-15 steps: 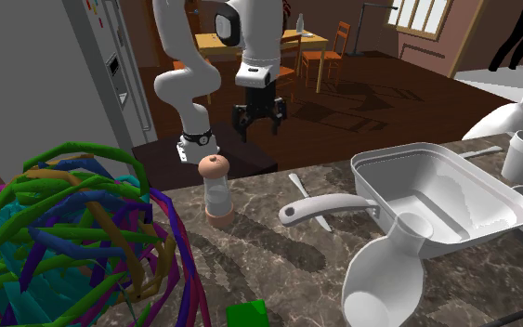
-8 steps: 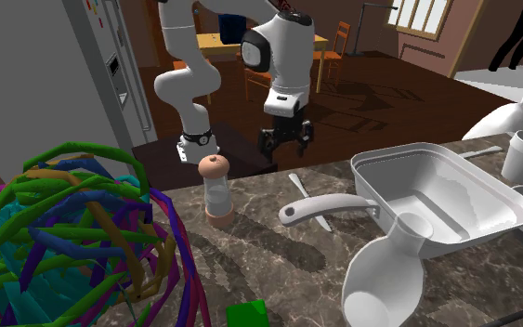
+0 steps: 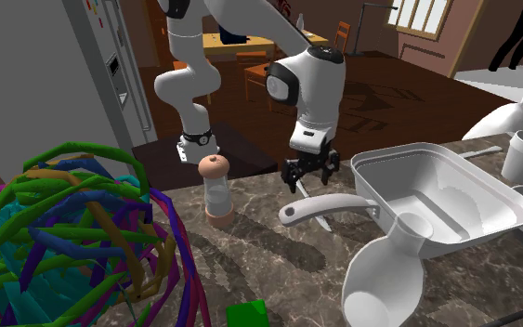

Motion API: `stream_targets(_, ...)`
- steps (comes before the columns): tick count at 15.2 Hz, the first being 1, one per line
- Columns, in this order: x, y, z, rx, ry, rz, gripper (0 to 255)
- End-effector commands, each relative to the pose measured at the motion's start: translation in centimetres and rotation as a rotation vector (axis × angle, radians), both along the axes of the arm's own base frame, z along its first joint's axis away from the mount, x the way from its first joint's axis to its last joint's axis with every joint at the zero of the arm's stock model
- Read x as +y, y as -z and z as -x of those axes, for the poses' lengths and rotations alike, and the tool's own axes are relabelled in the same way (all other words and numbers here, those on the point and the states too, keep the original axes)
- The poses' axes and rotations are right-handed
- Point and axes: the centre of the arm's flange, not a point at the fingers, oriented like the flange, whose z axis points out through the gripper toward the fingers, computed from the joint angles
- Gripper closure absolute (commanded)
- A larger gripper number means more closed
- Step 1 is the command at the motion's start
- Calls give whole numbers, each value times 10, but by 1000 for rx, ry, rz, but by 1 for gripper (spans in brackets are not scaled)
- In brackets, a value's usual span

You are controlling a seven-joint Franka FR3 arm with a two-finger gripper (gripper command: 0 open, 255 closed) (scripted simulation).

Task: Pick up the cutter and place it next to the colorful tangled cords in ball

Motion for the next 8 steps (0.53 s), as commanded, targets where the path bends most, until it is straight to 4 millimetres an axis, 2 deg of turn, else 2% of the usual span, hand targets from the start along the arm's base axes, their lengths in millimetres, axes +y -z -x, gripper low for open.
stream_targets(1,2,11,-3,-1,5,-2,0)
stream_targets(6,3,37,-4,-1,5,-2,0)
stream_targets(8,3,40,-3,-1,5,-2,0)
